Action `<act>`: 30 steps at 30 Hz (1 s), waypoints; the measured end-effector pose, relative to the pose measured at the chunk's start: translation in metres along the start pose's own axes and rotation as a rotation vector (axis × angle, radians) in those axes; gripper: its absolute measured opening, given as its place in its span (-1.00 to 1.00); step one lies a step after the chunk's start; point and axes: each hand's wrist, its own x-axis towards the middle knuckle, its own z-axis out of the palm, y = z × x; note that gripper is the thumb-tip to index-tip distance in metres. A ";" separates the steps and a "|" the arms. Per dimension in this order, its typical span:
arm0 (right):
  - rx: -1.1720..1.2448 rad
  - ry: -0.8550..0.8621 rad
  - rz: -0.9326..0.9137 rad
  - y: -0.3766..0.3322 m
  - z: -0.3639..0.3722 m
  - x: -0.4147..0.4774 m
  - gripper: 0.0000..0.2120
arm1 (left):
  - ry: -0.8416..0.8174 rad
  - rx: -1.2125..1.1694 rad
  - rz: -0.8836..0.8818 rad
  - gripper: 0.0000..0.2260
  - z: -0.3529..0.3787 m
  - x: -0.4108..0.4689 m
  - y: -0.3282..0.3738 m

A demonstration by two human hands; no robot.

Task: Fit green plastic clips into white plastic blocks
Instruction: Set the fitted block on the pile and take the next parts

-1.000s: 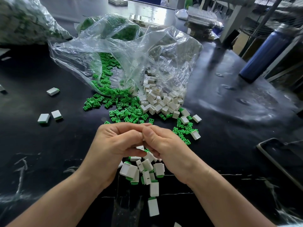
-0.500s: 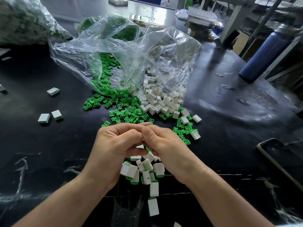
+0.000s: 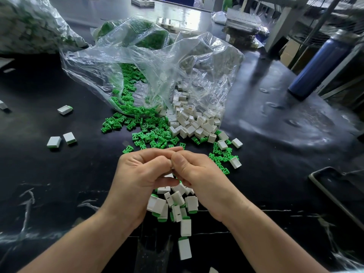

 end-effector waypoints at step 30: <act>0.059 -0.001 0.029 0.000 0.005 -0.001 -0.70 | 0.059 -0.004 0.031 -0.70 0.005 0.001 -0.003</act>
